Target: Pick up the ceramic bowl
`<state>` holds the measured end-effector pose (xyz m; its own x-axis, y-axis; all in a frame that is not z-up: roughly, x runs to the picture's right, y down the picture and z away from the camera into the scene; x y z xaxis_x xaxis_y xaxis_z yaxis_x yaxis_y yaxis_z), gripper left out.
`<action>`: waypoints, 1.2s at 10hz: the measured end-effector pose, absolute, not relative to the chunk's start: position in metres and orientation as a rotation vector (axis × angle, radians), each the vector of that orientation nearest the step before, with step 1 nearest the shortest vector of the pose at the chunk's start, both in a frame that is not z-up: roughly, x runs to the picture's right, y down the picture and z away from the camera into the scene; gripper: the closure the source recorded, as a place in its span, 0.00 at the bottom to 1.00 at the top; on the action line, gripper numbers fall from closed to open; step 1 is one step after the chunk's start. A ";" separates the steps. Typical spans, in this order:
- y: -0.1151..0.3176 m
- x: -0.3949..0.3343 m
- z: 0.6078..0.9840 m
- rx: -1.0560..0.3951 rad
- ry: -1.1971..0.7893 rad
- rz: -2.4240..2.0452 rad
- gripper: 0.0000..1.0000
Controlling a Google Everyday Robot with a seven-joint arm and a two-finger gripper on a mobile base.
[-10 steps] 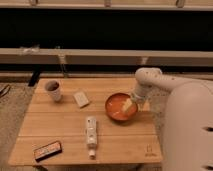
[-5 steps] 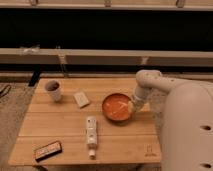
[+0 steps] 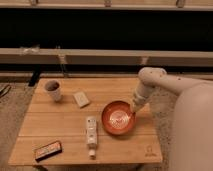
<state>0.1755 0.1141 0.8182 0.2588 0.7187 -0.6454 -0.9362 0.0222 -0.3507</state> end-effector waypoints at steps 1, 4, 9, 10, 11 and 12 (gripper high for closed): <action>0.101 0.178 0.802 -0.828 0.297 1.331 1.00; 0.069 0.181 0.768 -0.817 0.239 1.352 1.00; 0.061 0.193 0.789 -0.787 0.109 1.401 1.00; 0.058 0.192 0.794 -0.797 0.085 1.409 1.00; 0.056 0.192 0.796 -0.808 0.071 1.415 1.00; 0.057 0.193 0.795 -0.811 0.072 1.416 1.00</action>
